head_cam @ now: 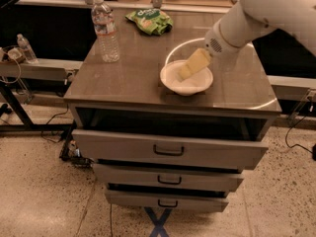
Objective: Move paper bowl near green rice chip bag
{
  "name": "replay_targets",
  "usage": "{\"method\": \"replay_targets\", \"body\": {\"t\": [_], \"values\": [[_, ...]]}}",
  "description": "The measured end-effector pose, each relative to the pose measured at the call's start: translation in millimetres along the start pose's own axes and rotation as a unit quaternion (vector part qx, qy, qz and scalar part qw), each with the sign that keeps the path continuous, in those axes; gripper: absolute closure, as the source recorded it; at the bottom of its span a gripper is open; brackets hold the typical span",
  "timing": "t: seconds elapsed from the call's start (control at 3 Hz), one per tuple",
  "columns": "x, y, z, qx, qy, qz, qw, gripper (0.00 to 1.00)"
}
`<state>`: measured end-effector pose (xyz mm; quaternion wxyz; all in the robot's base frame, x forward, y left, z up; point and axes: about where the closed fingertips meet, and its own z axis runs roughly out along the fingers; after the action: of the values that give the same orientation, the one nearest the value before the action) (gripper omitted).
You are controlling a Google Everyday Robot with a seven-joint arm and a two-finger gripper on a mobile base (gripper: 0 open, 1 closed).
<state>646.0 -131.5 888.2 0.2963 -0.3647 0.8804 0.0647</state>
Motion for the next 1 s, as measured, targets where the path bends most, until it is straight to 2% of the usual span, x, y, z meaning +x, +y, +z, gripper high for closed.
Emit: {"method": "replay_targets", "body": {"t": [0.33, 0.67, 1.0], "values": [[4.4, -10.3, 27.4, 0.006, 0.017, 0.035, 0.9992, 0.12], [12.9, -18.3, 41.6, 0.014, 0.030, 0.065, 0.9973, 0.34], [22.8, -24.3, 40.9, 0.028, 0.036, 0.092, 0.9947, 0.66]]}}
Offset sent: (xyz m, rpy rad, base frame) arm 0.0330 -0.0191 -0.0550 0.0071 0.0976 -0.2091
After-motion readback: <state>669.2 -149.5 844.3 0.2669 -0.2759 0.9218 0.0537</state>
